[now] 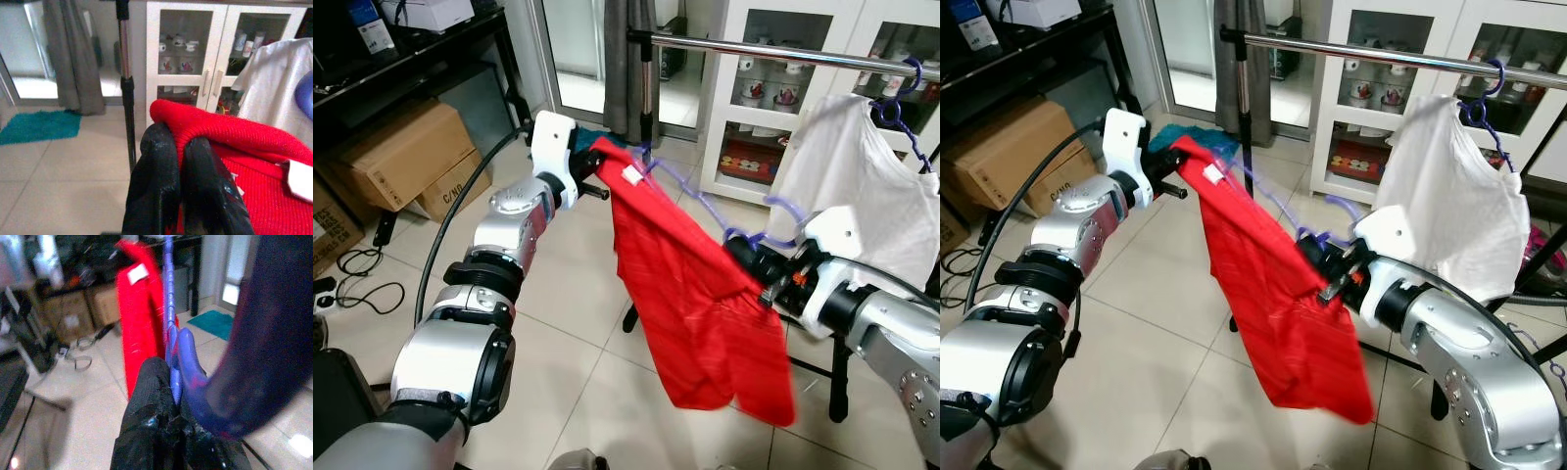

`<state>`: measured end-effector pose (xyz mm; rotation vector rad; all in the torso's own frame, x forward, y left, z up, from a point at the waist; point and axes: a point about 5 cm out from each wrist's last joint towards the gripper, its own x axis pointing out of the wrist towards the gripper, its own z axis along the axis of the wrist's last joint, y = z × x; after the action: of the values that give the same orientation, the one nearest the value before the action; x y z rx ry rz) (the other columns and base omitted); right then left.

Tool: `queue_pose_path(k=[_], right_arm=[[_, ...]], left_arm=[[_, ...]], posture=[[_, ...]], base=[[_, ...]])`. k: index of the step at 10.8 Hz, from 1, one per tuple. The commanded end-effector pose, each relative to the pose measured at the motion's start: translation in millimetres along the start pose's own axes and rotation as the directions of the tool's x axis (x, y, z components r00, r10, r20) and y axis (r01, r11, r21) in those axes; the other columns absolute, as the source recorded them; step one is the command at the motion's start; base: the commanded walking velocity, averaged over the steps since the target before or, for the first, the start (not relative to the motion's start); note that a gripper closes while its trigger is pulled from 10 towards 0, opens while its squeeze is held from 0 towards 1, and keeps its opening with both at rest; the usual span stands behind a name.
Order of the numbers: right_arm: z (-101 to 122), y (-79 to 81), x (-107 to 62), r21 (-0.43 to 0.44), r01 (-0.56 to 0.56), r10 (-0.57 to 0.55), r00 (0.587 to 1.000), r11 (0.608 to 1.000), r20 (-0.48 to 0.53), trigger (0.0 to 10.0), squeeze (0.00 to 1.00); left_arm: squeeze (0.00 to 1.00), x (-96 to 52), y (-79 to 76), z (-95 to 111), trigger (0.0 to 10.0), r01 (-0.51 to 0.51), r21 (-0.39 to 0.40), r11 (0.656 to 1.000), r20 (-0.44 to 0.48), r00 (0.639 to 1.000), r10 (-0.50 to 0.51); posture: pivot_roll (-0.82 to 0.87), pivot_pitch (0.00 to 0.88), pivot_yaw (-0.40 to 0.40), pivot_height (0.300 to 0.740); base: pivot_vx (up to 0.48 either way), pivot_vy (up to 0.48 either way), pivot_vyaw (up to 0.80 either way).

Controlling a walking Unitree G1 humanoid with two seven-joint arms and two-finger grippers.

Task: Hang hanger

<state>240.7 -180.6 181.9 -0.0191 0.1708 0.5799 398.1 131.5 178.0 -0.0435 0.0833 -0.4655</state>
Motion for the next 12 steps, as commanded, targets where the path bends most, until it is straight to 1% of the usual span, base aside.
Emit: queue_pose_path(k=[1,2,3,4,5,6,7,8,9,10,11,12], right_arm=[[5,-13.5,-3.0,0.033,0.097,-0.097,0.995,0.995,0.018,0.0,0.0],[9,-20.2,5.0,0.089,0.184,-0.189,0.981,0.979,0.047,0.0,0.0],[13,-24.4,17.2,0.142,0.275,-0.287,0.955,0.951,0.076,0.0,0.0],[17,-27.8,28.7,0.19,0.335,-0.357,0.929,0.923,0.094,0.0,0.0],[22,-30.3,37.0,0.237,0.375,-0.41,0.904,0.896,0.122,0.0,0.0],[27,-36.8,41.0,0.304,0.434,-0.496,0.852,0.848,0.169,0.0,0.0],[26,-47.5,37.8,0.371,0.49,-0.578,0.797,0.789,0.176,0.0,0.0],[11,-57.3,31.4,0.24,0.598,-0.627,0.776,0.765,0.066,9.4,0.0],[-16,-55.6,11.1,0.106,0.619,-0.619,0.784,0.778,-0.042,10.0,0.0],[-21,-56.0,7.3,0.076,0.636,-0.633,0.771,0.768,-0.063,10.0,0.0],[-39,-52.5,-11.4,0.027,0.659,-0.655,0.751,0.752,-0.091,10.0,0.0],[-44,-45.9,-19.2,0.013,0.646,-0.642,0.761,0.763,-0.098,10.0,0.0]], left_arm=[[0.0,-2.0,5.5,3,0.0,-0.027,-0.025,0.999,0.016,0.999,0.027],[0.0,2.2,-18.2,-5,0.0,0.125,-0.018,0.992,-0.003,0.992,-0.125],[0.0,4.3,-49.2,-10,0.0,0.311,-0.008,0.95,-0.017,0.95,-0.311],[0.0,5.7,-73.8,-13,0.0,0.429,-0.011,0.903,-0.024,0.903,-0.429],[0.0,5.7,-95.1,-13,0.0,0.526,-0.008,0.85,-0.021,0.85,-0.526],[0.0,2.2,-115.4,-8,0.0,0.628,-0.024,0.778,0.012,0.779,-0.627],[0.0,-0.4,-119.6,-4,0.0,0.656,-0.023,0.755,0.035,0.755,-0.655],[0.0,-1.4,-103.0,-4,0.0,0.577,-0.03,0.816,0.03,0.817,-0.576],[0.0,-6.1,-64.6,-12,0.0,0.361,-0.076,0.929,0.003,0.932,-0.362],[0.0,-7.9,-59.1,-14,0.0,0.325,-0.095,0.941,-0.008,0.945,-0.327],[0.0,-19.5,-40.9,-24,10.0,0.238,-0.073,0.969,-0.078,0.967,-0.243],[0.0,-26.3,-36.4,-28,10.0,0.228,-0.071,0.971,-0.076,0.969,-0.233]], posture=[[-0.08,0.0,0.08,0.74],[-0.07,0.0,0.08,0.74],[-0.07,0.0,0.079,0.74],[-0.07,0.0,0.078,0.74],[-0.07,0.0,0.075,0.74],[-0.07,0.0,0.075,0.74],[-0.07,0.0,0.073,0.74],[-0.06,0.0,0.07,0.74],[-0.06,0.0,0.071,0.74],[-0.06,0.0,0.071,0.74],[-0.06,0.0,0.069,0.74],[-0.06,0.0,0.075,0.74]], base=[[0.0,0.0,0.0],[0.0,0.0,0.0],[0.0,0.0,0.0],[0.0,0.0,0.0],[0.0,0.0,0.0],[0.0,0.0,0.0],[0.0,0.0,0.0],[0.0,0.0,0.0],[0.0,0.0,0.0],[0.0,0.0,0.0],[0.0,0.0,-0.8],[0.0,0.0,0.0]])
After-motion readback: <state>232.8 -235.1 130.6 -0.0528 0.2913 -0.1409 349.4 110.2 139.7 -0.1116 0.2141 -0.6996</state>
